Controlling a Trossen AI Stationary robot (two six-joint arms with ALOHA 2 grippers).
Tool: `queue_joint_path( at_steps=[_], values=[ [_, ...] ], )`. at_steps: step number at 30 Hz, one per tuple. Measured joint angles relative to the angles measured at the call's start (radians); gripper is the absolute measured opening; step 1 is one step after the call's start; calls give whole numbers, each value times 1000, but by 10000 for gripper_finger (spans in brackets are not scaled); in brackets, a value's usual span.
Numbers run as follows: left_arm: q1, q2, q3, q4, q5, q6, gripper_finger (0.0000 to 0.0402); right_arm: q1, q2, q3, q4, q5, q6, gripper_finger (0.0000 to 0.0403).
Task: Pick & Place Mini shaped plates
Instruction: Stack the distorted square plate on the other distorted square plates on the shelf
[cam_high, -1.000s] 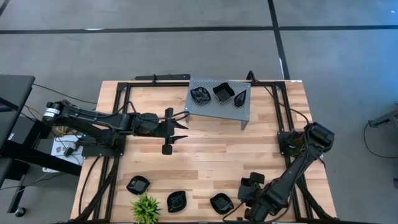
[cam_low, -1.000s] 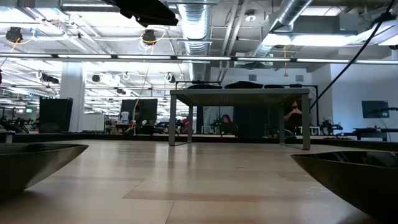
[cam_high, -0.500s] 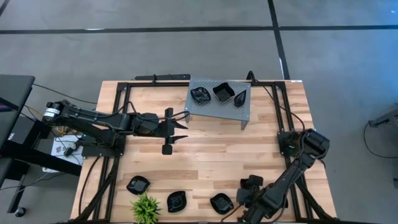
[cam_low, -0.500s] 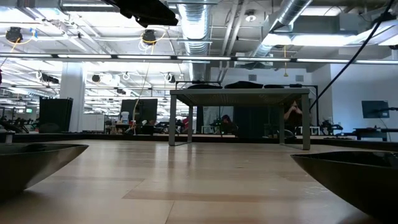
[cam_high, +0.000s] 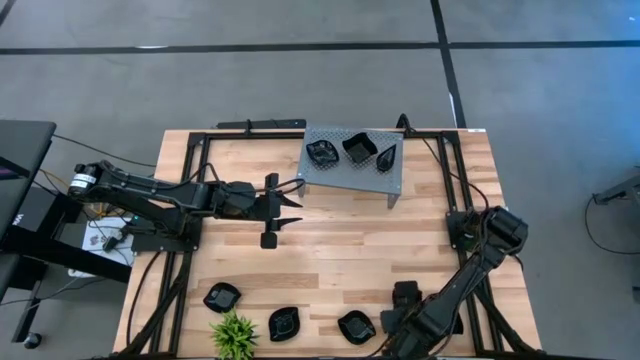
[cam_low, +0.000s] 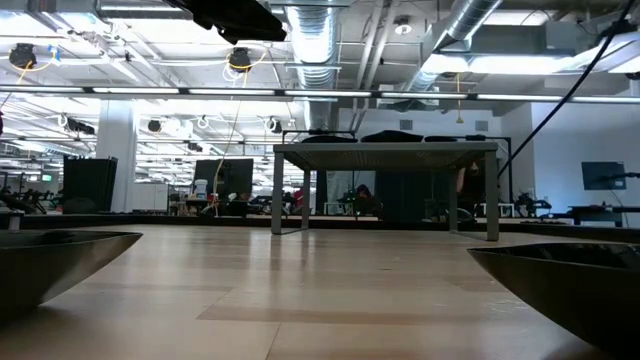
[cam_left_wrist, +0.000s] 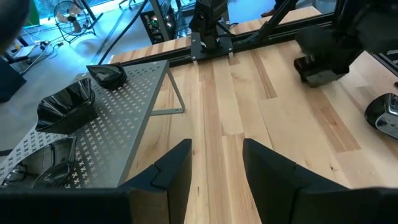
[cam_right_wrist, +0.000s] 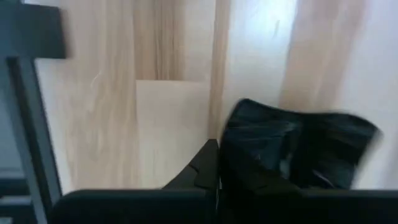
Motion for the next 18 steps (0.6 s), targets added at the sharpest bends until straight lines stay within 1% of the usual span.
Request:
queue_joint_path(
  at_steps=[3,6,7,9,12,14,15,18],
  values=[
    [0,0,0,0,0,0,145,-31,0,92,-143,42,-89,7],
    [0,0,0,0,0,0,145,-61,0,193,-309,143,-240,3],
    [0,0,0,0,0,0,145,-68,0,221,-364,203,-297,4],
    [0,0,0,0,0,0,145,-83,-4,270,-470,355,-427,5],
    [0,0,0,0,0,0,145,-112,-45,295,-595,575,-598,2],
    [0,0,0,0,0,0,145,-145,-123,284,-582,690,-713,2],
    [0,0,0,0,0,0,145,-166,-173,277,-576,722,-770,3],
    [0,0,0,0,0,0,145,-267,-321,266,-541,748,-902,2]
  ],
)
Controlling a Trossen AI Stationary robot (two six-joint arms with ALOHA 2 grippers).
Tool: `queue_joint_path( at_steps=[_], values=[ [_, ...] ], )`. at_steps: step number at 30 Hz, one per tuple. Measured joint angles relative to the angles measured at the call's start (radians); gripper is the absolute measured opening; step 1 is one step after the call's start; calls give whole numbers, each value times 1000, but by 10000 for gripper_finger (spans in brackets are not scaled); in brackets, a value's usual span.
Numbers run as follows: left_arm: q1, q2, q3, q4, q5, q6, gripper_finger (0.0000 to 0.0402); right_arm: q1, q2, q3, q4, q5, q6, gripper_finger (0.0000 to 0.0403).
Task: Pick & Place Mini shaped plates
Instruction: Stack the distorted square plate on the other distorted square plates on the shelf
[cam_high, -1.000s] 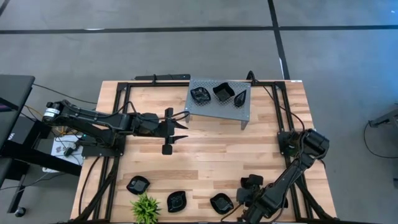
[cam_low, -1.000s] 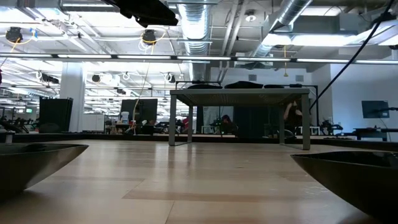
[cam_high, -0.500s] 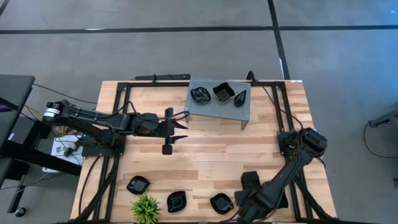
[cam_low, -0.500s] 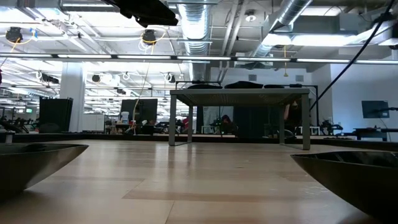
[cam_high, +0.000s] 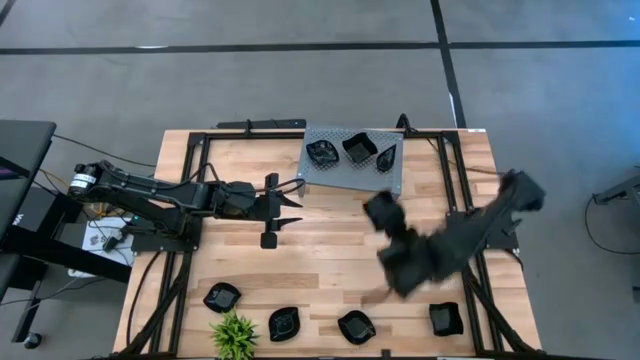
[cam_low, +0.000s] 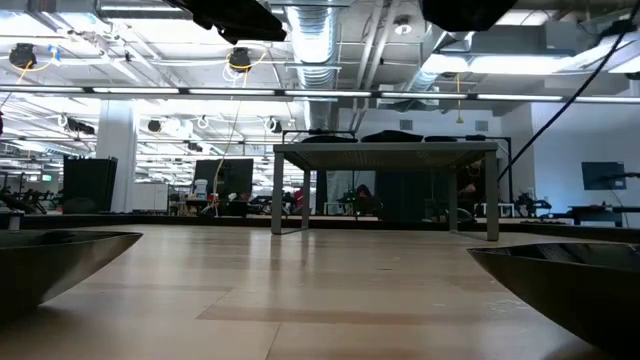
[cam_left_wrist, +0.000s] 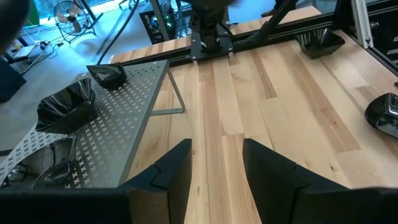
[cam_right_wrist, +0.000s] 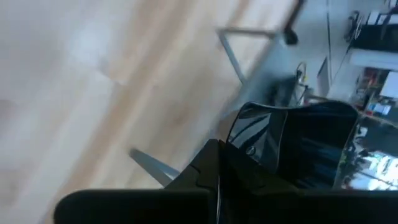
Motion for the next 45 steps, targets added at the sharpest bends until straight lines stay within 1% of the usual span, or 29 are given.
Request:
queue_joint_path(
  at_steps=[1,3,5,8,11,13,16,18,20,22,26,31,38,45],
  values=[
    [0,0,0,0,0,0,145,-44,-46,-7,14,-7,-32,2],
    [0,0,0,1,0,0,145,-154,-138,-29,107,-46,-114,2],
    [0,0,0,5,0,0,145,-271,-209,-67,210,-134,-249,1],
    [0,0,0,7,0,0,145,-437,-278,-156,414,-297,-552,1],
    [0,0,0,8,0,-1,145,-584,-315,-245,576,-468,-880,1],
    [0,0,0,7,0,-5,145,-680,-317,-284,634,-530,-1000,1],
    [0,0,0,7,0,-6,145,-816,-296,-313,678,-560,-1020,1],
    [0,0,0,7,0,-7,145,-886,-276,-320,691,-583,-1021,1],
    [0,0,0,7,0,-8,145,-935,-253,-320,706,-610,-1021,1],
    [0,0,0,8,0,-8,145,-961,-222,-320,722,-629,-1022,1],
    [0,0,0,7,0,-9,145,-971,-163,-320,720,-635,-1030,1],
    [0,0,0,7,0,-73,145,-957,-111,-320,704,-618,-1031,2],
    [0,0,0,7,0,-80,145,-962,-130,-320,719,-601,-943,14],
    [0,0,0,7,0,-80,145,-959,-141,-319,736,-601,-933,35]
  ],
)
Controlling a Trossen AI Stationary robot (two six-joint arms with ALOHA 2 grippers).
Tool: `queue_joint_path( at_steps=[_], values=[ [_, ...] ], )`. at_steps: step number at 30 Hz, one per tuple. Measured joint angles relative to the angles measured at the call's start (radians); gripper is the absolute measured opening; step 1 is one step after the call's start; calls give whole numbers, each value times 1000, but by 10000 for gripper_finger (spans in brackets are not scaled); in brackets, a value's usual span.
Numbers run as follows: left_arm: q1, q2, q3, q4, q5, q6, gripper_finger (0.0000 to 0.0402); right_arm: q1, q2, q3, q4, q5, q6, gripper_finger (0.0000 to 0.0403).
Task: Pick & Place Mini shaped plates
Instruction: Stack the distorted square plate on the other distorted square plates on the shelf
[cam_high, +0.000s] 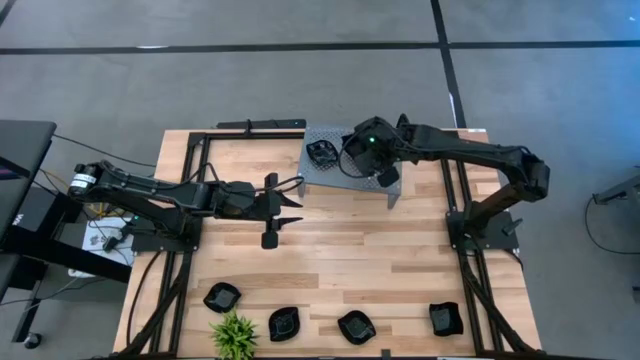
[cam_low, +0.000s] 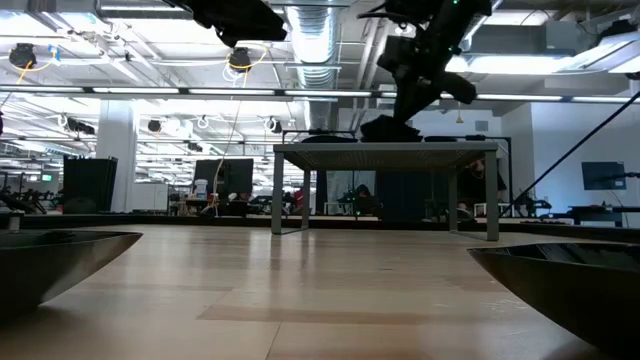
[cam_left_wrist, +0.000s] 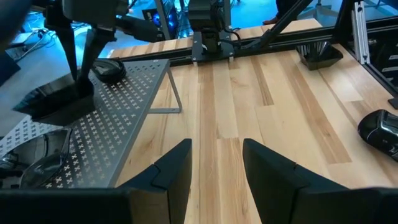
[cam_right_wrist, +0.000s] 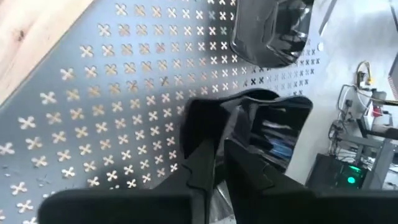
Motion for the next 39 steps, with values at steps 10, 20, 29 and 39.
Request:
queue_joint_path(
  at_steps=[10,20,29,39],
  values=[
    [0,0,0,0,0,-26,145,44,0,0,0,201,71,47],
    [0,0,0,0,0,-26,145,187,-43,0,-78,268,181,47],
    [0,0,0,6,0,-26,145,481,-211,58,-306,214,905,46],
    [0,0,0,8,0,-26,145,849,-256,-33,-457,-11,1701,35]
  ],
)
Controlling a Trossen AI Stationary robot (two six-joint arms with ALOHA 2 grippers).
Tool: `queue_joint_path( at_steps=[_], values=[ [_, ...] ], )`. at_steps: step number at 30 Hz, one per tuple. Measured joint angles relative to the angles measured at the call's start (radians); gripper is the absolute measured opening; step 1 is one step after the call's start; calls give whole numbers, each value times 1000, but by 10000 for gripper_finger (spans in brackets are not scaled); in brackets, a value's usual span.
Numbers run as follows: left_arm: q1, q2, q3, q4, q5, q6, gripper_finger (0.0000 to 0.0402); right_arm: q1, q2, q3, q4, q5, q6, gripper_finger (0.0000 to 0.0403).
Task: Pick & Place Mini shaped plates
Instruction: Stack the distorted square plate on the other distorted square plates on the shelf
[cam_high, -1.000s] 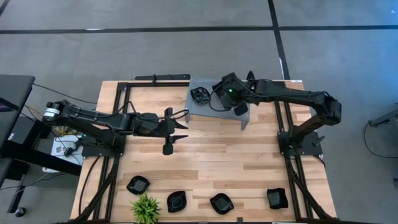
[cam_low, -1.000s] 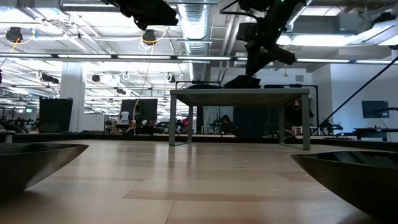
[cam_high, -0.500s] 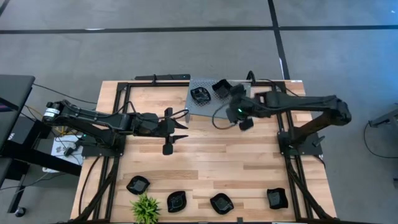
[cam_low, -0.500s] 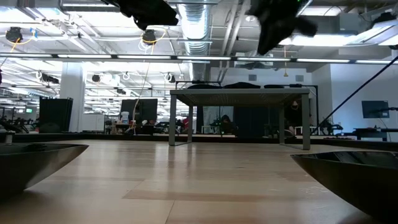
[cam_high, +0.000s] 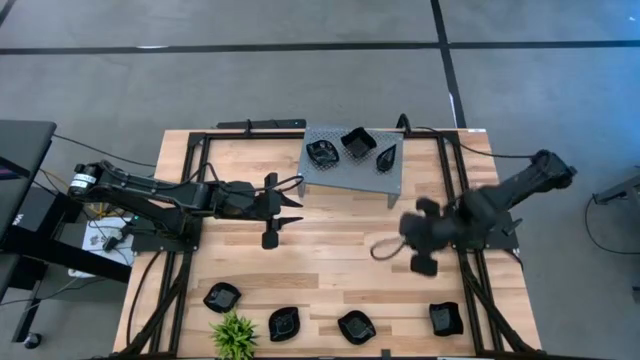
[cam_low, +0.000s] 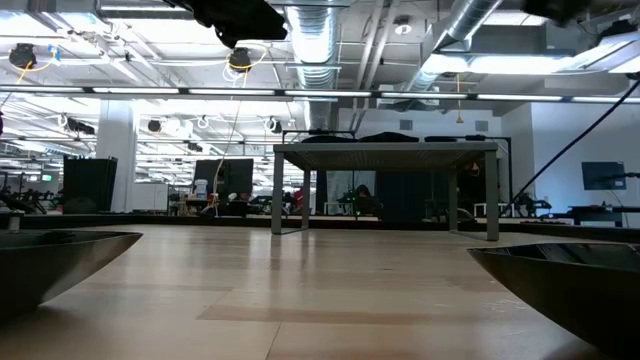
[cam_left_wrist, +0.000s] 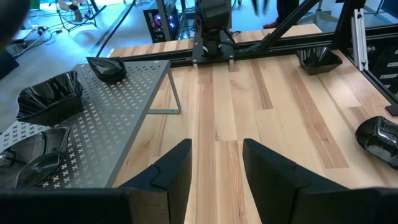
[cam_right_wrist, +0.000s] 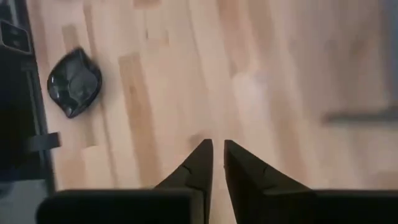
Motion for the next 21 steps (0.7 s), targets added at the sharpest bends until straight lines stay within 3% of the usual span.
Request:
queue_joint_path(
  at_steps=[5,10,17,21],
  values=[
    [0,0,0,0,0,0,145,168,54,-147,92,-76,385,39],
    [0,0,0,0,0,0,145,287,165,-203,139,-171,684,53],
    [0,0,0,1,0,2,145,366,366,-201,226,-477,899,75],
    [1,0,0,27,0,50,145,390,475,-201,361,-610,945,87]
  ],
)
